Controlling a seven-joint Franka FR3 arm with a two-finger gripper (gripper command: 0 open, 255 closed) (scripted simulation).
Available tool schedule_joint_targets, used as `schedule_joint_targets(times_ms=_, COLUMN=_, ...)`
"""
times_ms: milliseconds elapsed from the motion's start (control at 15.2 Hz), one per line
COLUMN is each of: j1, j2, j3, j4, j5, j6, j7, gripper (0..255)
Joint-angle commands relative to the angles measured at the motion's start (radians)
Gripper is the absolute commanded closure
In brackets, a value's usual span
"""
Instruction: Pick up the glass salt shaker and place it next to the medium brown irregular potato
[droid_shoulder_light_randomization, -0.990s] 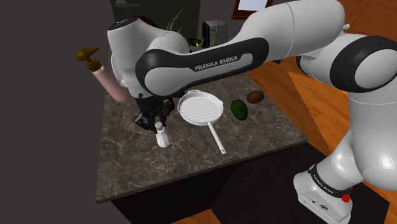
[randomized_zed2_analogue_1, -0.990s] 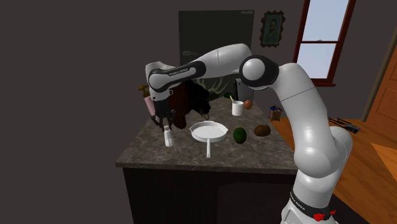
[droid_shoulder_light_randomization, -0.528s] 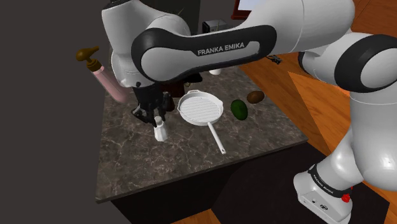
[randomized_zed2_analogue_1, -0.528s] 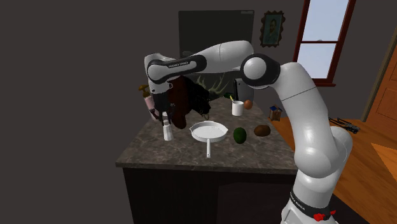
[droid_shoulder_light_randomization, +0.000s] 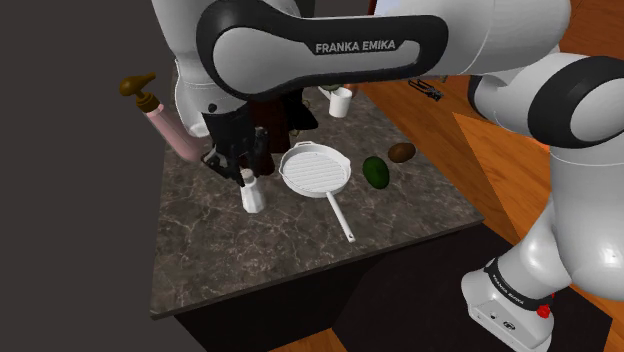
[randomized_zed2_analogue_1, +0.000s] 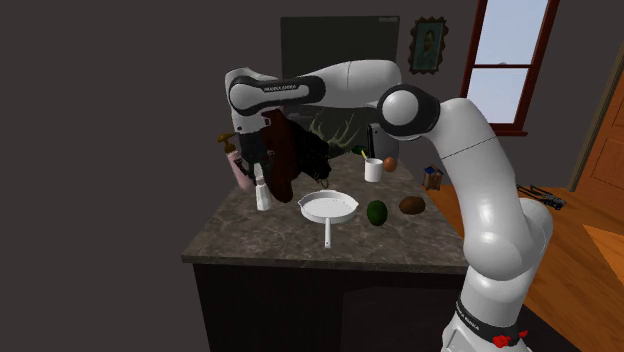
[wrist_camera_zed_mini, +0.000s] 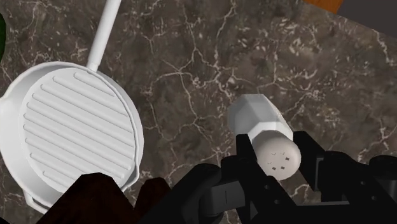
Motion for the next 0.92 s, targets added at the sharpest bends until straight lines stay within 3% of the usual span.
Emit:
schedule_joint_targets(times_ms=0, j1=0.006, j2=0.004, j3=-0.001, j4=0.034, j5=-0.001, j6=-0.030, j7=-0.003, gripper=255)
schedule_joint_targets(times_ms=528, j1=0.051, j2=0.044, j3=-0.007, j4=0.217, j5=-0.014, j6=-0.167, j7=-0.016, gripper=255)
schedule_joint_targets(times_ms=858, j1=0.106, j2=0.108, j3=-0.021, j4=0.409, j5=-0.037, j6=-0.285, j7=-0.031, gripper=255)
